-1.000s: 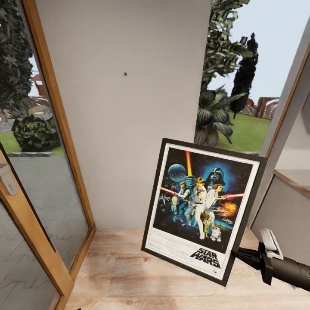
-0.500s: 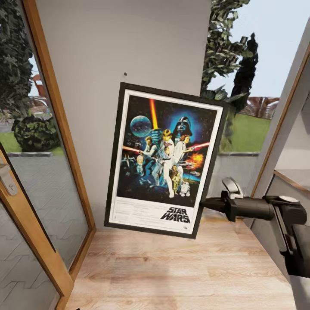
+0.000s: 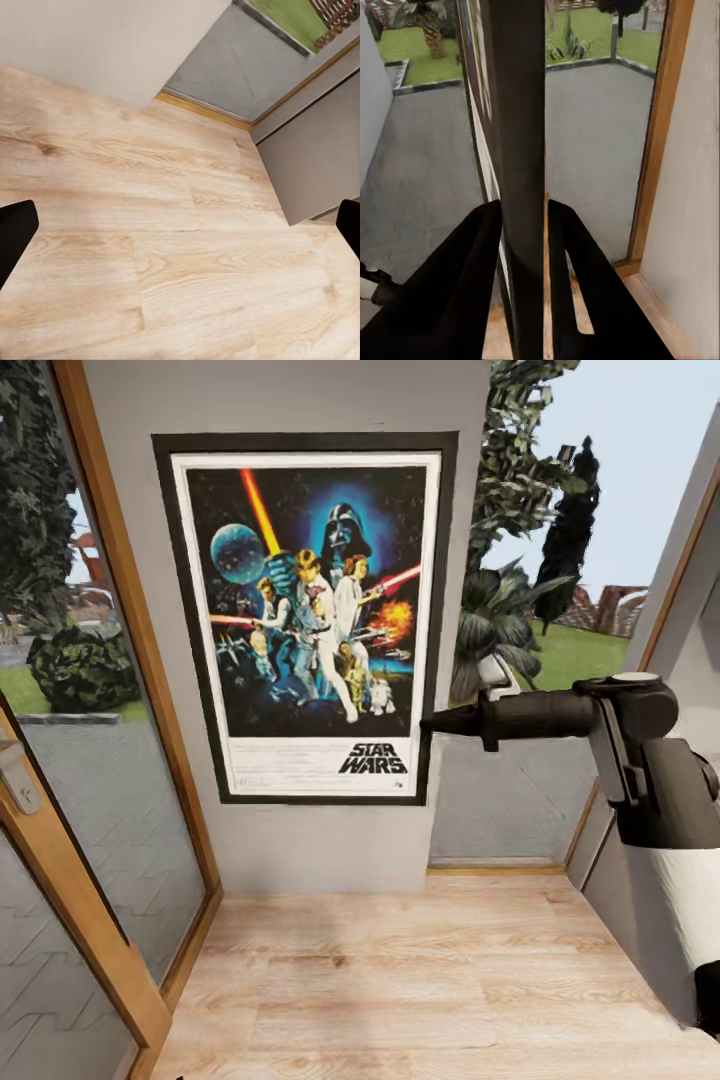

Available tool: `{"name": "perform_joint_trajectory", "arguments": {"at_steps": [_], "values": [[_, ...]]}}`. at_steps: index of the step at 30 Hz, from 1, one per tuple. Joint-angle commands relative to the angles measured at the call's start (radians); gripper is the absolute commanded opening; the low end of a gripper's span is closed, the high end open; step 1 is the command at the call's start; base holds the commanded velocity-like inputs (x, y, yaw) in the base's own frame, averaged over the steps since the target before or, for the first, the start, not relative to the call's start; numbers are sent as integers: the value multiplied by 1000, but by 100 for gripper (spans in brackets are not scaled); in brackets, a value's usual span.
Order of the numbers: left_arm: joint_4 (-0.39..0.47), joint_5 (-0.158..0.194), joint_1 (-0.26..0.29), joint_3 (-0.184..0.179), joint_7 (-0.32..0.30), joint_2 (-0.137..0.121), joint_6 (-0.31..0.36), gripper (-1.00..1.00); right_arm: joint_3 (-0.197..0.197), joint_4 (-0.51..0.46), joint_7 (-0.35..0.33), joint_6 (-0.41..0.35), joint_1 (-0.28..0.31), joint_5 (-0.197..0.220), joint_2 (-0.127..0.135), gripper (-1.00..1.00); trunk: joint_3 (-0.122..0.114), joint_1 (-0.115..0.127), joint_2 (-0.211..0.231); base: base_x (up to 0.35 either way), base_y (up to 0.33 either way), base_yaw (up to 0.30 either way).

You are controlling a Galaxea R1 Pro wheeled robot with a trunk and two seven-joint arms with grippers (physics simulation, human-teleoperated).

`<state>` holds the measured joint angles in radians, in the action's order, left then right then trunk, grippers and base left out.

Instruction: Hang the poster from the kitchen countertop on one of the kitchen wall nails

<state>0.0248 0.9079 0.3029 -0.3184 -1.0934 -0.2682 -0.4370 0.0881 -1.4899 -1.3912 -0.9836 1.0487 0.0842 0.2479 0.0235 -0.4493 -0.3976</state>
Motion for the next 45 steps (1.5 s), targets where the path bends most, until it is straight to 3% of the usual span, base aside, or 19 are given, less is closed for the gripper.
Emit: {"name": "perform_joint_trajectory", "arguments": {"at_steps": [1,8,11,16,45], "values": [[0,8,1,-8,-2,-1,-5,100,22,18,11,-12,31,7,-2,-100,3,-1,-2,0,0,0],[0,8,1,-8,-3,-2,-6,100,55,105,27,-13,128,6,-6,-100,3,-1,-2,0,0,0],[0,8,1,-8,-4,-8,-6,100,59,197,40,-13,202,6,-6,-100,3,-1,-2,0,0,0],[0,8,1,-8,-5,-14,-6,100,61,241,46,-12,233,6,-7,-100,3,-1,-2,0,0,0],[0,8,1,-8,-5,-17,-6,100,60,281,47,-13,241,10,-7,-100,3,-1,-2,0,0,0]]}}
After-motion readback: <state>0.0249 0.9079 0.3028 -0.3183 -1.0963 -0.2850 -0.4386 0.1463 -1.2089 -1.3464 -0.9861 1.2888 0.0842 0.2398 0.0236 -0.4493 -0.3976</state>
